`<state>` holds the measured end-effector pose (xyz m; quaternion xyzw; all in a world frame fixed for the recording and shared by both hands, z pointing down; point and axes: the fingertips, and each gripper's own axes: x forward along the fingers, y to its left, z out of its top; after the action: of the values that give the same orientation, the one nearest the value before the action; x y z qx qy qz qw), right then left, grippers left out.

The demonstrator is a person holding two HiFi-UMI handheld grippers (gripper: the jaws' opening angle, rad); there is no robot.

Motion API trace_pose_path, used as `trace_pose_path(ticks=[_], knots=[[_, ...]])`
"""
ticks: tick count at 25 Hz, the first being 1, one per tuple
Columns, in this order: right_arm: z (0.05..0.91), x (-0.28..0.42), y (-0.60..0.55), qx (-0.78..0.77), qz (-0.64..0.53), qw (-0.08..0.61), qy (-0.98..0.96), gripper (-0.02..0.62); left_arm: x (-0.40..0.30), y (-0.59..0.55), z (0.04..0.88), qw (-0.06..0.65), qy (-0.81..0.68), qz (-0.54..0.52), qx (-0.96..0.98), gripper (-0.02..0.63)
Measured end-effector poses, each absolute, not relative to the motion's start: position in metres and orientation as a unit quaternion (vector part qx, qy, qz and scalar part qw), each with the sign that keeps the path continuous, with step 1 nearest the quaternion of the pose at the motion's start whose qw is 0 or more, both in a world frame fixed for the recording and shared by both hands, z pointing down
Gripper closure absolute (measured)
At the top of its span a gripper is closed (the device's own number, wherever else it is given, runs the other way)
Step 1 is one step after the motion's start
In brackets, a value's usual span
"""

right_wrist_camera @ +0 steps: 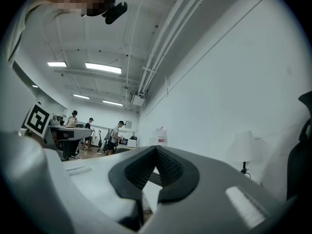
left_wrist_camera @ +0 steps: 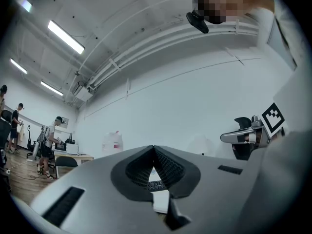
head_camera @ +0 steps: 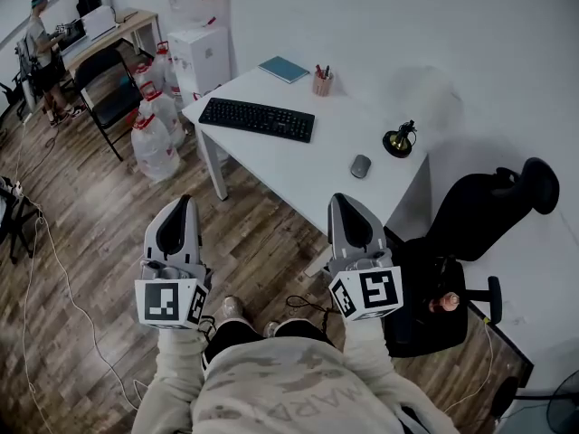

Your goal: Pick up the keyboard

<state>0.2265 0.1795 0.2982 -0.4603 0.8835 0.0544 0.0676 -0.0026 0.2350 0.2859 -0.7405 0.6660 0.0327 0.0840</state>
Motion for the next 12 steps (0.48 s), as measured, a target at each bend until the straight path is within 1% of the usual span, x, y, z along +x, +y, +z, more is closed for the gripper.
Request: trace_pose_path(ticks=[12], knots=[[0.3, 0.204, 0.123, -0.481, 0.048, 0.071, 0.872, 0.584, -0.031, 0.17, 0.285, 0.085, 0.652, 0.036, -0.753, 0.6]])
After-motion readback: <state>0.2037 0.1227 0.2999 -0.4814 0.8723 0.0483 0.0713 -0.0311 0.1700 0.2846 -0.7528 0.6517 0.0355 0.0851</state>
